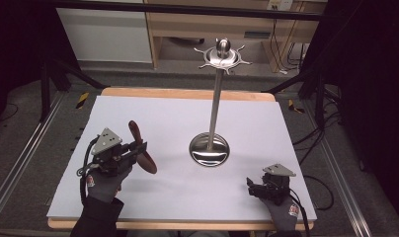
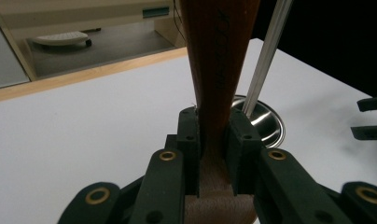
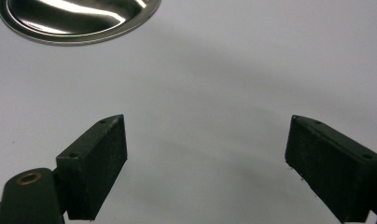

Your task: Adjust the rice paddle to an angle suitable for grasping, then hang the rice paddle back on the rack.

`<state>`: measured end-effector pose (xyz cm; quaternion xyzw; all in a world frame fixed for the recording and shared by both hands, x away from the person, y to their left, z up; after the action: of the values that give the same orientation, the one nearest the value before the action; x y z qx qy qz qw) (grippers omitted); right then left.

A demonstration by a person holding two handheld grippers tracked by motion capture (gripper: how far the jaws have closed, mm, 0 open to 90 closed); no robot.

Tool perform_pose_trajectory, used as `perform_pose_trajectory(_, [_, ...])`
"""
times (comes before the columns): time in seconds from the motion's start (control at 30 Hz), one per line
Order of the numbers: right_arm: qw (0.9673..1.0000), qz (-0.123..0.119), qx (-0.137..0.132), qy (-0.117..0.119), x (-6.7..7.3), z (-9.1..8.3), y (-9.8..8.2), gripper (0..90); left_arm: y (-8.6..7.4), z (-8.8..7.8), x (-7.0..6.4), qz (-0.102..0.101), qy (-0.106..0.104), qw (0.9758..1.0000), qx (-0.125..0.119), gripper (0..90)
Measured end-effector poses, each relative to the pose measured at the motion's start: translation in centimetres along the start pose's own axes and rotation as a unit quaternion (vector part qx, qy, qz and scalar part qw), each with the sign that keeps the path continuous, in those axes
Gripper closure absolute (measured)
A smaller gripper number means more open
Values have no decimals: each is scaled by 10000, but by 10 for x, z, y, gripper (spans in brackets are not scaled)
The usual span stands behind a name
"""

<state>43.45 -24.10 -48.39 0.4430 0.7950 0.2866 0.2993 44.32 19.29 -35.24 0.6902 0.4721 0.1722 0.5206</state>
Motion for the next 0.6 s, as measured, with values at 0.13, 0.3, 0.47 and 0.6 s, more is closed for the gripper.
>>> perform_pose_trajectory(0.13, [10000,-3,-2,-3,0,0,0,131,9,-1,-4,-51,-68,9999,-148,767])
perform_pose_trajectory(0.3, [10000,-1,-26,-15,-1,-1,0,130,20,1,-11,40,-137,9997,-185,767])
perform_pose_trajectory(0.47, [10000,9,-32,-17,-2,-1,0,130,33,3,-21,143,-254,9993,-251,767])
perform_pose_trajectory(0.6, [10000,14,-30,-17,-1,-1,-1,131,41,5,-29,196,-312,9989,-276,767])
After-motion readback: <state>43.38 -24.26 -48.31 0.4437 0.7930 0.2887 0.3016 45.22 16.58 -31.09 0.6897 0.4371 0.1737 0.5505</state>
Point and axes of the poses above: each handheld gripper's, and its own axes: z roughly forward along the jaws, y roughly out of its top, x roughly to its left, the point moved 2 cm from there along z, roughly forward along the jaws, and after that the axes turned 12 degrees about -z, right-handed, at the moved point
